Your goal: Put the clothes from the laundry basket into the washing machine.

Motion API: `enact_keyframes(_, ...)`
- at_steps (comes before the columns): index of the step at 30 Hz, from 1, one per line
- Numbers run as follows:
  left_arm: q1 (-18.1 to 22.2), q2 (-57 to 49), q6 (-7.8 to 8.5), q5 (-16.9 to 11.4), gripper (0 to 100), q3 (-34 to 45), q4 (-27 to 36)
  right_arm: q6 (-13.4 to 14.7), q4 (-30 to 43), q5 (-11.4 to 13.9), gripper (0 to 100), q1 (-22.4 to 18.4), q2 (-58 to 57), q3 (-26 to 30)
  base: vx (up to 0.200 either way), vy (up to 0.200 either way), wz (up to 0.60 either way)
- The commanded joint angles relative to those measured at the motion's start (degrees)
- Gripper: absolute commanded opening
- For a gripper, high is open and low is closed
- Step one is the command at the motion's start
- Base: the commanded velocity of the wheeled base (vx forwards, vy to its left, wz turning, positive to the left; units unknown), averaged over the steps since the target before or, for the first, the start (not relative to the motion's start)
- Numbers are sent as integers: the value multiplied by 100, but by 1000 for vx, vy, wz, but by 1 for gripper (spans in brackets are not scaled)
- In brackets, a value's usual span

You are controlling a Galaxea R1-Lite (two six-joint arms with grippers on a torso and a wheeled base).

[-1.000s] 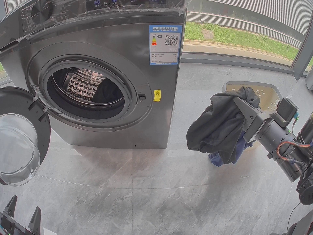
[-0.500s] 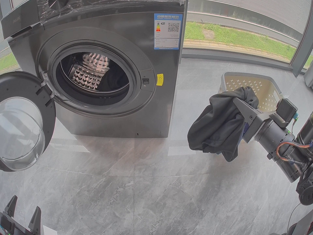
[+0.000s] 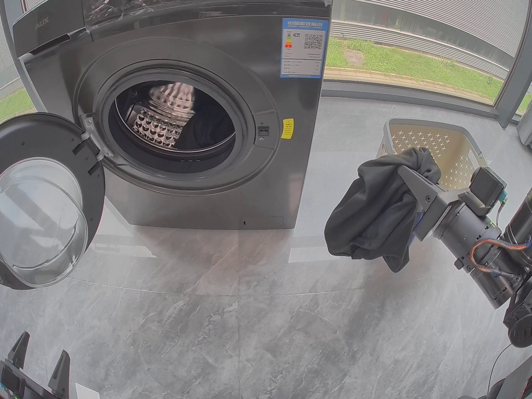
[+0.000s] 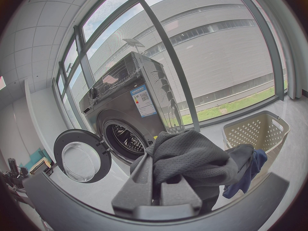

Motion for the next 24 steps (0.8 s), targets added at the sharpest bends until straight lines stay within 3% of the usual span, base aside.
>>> enact_keyframes(1,0,-75,2,2,100,92,-1,-1,-2,3,0,-72,1,-26,0,200,0)
enact_keyframes(12,0,-75,-6,2,100,92,-1,-1,-2,3,0,-133,10,-26,0,200,0)
enact_keyframes(21,0,-75,-6,2,100,92,-1,-1,7,3,0,-160,10,-35,0,0,0)
enact_keyframes(24,0,-75,-6,2,100,92,-1,-1,-2,3,0,-160,18,-26,200,0,0)
